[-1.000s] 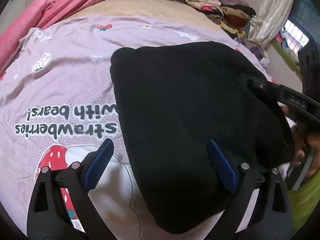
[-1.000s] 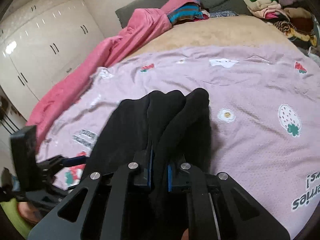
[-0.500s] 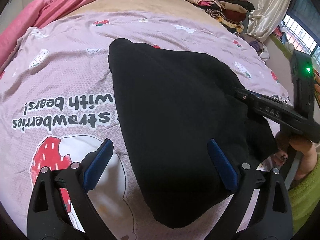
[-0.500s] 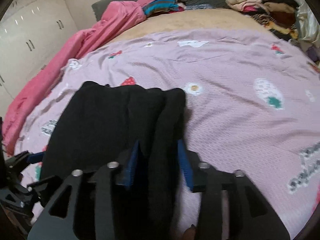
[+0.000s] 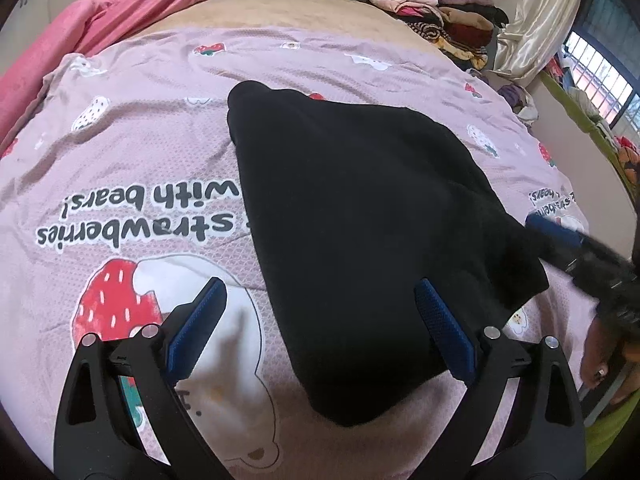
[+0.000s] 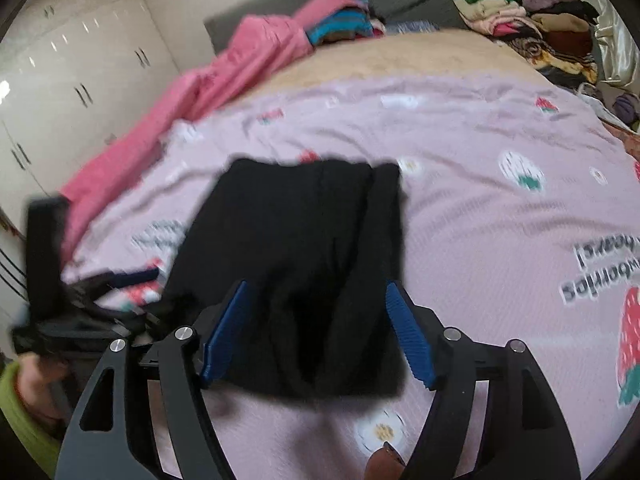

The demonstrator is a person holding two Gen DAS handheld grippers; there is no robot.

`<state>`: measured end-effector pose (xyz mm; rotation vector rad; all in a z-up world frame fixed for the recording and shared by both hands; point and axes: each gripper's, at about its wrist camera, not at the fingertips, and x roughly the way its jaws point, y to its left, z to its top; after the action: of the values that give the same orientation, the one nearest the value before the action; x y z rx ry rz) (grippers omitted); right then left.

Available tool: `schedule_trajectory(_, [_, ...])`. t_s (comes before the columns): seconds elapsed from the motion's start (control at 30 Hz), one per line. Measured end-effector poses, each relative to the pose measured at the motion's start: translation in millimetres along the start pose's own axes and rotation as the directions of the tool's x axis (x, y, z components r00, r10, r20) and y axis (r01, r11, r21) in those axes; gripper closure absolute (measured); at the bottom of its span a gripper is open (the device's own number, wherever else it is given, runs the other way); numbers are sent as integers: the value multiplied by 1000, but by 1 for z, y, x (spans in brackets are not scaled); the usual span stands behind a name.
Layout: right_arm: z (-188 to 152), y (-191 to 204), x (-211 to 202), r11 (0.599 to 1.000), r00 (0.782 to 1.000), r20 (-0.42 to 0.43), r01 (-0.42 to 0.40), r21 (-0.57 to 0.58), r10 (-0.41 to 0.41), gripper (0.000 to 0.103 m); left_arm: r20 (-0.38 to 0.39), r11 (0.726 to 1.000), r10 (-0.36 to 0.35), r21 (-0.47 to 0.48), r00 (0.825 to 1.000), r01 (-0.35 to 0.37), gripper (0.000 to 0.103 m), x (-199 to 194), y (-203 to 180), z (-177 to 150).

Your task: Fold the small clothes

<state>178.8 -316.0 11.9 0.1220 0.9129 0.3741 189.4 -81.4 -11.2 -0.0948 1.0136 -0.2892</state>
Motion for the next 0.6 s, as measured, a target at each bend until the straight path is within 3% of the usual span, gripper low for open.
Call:
schedule_trajectory(0.1, [-10,-13,15,998,997,-60,48,28,-46,52,5,1000,-11,-5,1000,11,14,-4,0,-4])
schedule_trajectory(0.23, [-27,-33,22,992,996,-77,56,112,-47,51,28,999,-33,4,999,33,14,-13,-3,-12])
schedule_trajectory(0.33, [-32,-25,10,992,997,-32,73,105,-70,49,35,999,-34,16,999,34,14,-20,-6,-19])
schedule_trajectory(0.43, [-36,-8,-12,991,992,45,119,62,-122,42,48,999,-45,23,998,44,11,-30,-8,-27])
schedule_trajectory(0.5, [-38,1,-27,988,984,92,145,47,-149,28,63,998,-48,30,997,46,10,-38,-10,-32])
schedule_trajectory(0.6, [-44,14,-51,984,970,165,176,35,-180,19,83,998,-53,42,995,50,10,-51,-11,-38])
